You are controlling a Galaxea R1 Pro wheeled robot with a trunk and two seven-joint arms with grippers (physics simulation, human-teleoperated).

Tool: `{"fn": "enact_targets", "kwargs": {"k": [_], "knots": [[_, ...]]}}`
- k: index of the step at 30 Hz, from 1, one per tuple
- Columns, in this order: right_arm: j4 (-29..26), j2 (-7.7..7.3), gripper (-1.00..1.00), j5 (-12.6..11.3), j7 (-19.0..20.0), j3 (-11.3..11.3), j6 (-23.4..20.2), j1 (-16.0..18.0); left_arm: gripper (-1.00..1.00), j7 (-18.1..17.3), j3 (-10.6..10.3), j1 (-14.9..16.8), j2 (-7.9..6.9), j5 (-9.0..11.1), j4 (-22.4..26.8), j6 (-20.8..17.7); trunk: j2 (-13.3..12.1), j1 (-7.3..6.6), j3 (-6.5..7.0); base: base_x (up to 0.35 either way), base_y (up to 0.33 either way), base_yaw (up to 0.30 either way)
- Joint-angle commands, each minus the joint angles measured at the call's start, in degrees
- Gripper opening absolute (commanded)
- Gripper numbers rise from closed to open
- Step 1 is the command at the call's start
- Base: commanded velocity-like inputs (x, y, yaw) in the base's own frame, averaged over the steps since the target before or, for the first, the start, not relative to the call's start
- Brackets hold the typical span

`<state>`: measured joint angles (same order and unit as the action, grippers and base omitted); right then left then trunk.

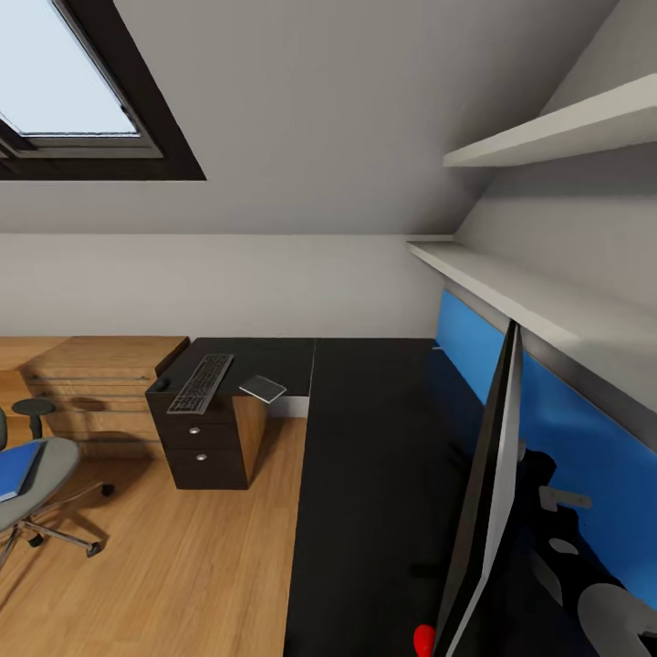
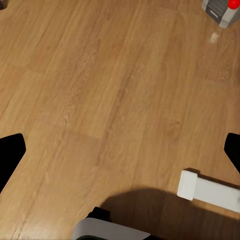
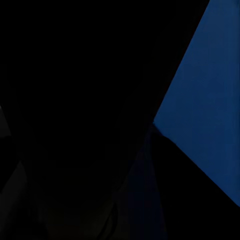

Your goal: In the bedroom, organize the workspace by keeping the computer under the desk, ensuring the monitor is on the desk, placing the keyboard on the desk next to the monitor, placing the mouse on the desk next to the keyboard, moving the folder from the swivel chair onto the desk next to the mouse, stacking the notebook on top of the folder with the pen on top of the notebook, and positioning the swivel chair next to the desk.

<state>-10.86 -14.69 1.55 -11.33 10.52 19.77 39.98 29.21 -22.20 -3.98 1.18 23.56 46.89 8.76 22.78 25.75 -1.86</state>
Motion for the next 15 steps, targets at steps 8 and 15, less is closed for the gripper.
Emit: {"fn": "enact_targets", "kwargs": {"k": [8,15], "knots": [[-0.06,0.01,-1.0,0.3,-0.1,0.2,0.33,0.1,1.0,0.23,-0.21,0.03,-0.03,0.61,0.05,0.38,0.14,0.03,-0.1,0.002,-0.079,0.0],[-0.12,0.01,-1.0,0.3,-0.1,0.26,0.54,0.1,1.0,0.23,-0.21,0.03,-0.03,0.61,0.05,0.38,0.14,0.03,-0.1,0.0,-0.047,0.0]]}}
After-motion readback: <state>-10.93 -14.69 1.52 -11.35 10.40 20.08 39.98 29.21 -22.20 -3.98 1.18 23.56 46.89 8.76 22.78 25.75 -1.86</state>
